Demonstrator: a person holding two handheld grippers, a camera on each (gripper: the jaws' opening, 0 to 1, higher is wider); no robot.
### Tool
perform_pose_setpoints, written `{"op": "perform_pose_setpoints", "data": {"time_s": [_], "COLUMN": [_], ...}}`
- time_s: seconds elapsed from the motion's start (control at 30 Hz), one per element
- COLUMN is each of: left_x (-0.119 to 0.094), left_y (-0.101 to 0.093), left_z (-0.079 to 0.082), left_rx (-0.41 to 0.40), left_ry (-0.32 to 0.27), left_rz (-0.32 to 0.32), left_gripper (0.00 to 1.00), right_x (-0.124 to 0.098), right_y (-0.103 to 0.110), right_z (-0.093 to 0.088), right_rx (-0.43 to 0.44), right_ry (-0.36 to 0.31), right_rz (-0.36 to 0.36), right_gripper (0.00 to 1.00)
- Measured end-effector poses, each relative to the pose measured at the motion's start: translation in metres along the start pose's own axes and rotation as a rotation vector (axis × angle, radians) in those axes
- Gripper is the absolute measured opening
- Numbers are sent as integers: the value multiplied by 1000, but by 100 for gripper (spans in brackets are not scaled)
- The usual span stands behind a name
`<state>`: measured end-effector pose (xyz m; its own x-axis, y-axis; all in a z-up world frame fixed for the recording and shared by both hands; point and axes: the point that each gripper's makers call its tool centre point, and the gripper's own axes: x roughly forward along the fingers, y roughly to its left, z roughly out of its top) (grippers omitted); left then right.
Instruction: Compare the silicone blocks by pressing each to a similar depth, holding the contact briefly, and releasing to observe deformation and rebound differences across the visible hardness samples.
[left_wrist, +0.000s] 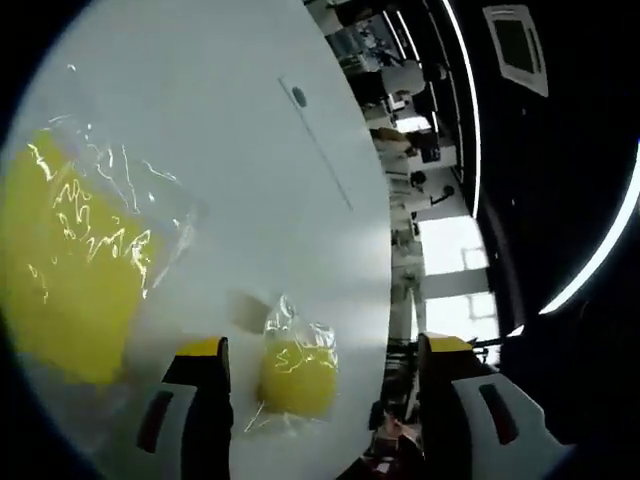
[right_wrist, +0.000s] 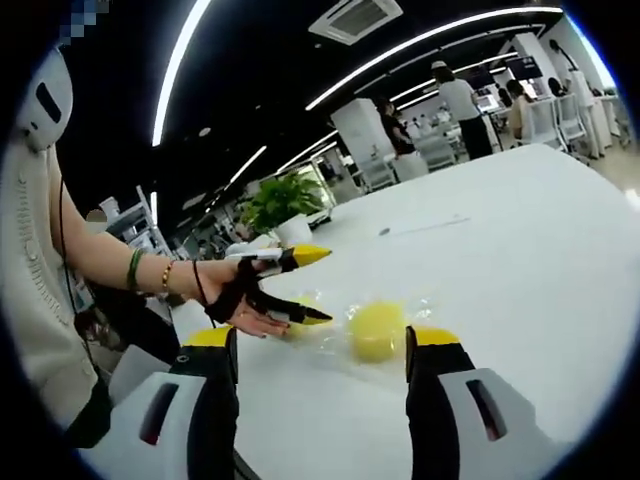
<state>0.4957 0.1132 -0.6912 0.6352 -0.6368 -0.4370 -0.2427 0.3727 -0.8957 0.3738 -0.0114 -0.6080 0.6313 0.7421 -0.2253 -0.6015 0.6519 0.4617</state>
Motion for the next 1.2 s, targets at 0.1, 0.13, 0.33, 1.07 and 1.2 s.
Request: {"op": "perform_pose_setpoints", "data": {"time_s": [0.1, 0.13, 0.33, 1.07, 1.2], "left_x": [6, 9, 19, 48, 47], "left_y": [1, 3, 5, 31, 34], "left_z": [-3, -3, -4, -14, -14], "left_rx": [2, 2, -10, 16, 21], "left_ry": [1, 5, 25, 138, 141], "left_rz": [6, 6, -9, 122, 143], "left_gripper": [74, 74, 67, 17, 11], "right_x": [1, 1, 4, -4, -5], "right_y": [-5, -7, -16, -34, -34], "right_z": [-1, -2, -5, -11, -14], "right_rx": [11, 13, 24, 46, 49], "right_ry": [-1, 1, 12, 10, 14], "right_rz": [-5, -7, -14, -36, -35], "right_gripper": [62, 62, 61, 55, 53]}}
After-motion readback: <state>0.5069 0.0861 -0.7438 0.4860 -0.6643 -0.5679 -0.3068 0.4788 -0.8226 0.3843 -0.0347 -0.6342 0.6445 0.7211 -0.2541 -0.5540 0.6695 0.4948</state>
